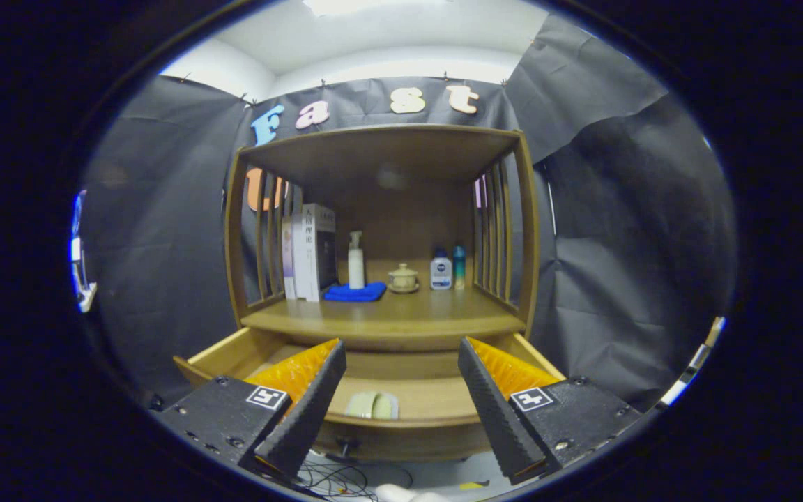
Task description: Pull open the drawer, take out the items inside it, and place them on the countertop above the cabinet.
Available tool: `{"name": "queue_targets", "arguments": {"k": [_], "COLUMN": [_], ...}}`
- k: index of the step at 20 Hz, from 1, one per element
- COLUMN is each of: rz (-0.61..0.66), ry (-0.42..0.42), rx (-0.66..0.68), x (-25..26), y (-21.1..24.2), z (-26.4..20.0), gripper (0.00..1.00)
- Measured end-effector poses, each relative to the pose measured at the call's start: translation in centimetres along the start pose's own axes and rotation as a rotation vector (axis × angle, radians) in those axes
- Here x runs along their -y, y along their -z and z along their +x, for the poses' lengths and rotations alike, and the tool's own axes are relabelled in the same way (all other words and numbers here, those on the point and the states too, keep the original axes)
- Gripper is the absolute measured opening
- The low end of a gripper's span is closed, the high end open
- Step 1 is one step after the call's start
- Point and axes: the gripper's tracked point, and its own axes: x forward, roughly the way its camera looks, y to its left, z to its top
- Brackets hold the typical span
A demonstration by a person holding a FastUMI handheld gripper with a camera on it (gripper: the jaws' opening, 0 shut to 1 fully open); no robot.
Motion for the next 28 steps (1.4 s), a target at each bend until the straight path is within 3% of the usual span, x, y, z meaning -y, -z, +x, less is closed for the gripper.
{"name": "queue_targets", "arguments": {"k": [4, 7, 13, 17, 21, 28], "rz": [-0.035, -0.031, -0.109, -0.14, -0.046, 0.008], "ry": [-0.054, -0.118, -0.116, -0.115, -0.101, -0.046], "rx": [-0.059, -0.204, -0.544, -0.772, -1.005, -1.151], "x": [-1.8, -5.1, -6.2, -6.1, -6.7, -5.0], "y": [-4.3, -4.6, 1.0, 5.9, 12.3, 16.1], "z": [4.2, 8.6, 14.2, 14.5, 14.0, 12.7], "gripper": [1.0, 1.0, 0.98, 0.96, 0.86, 0.69]}}
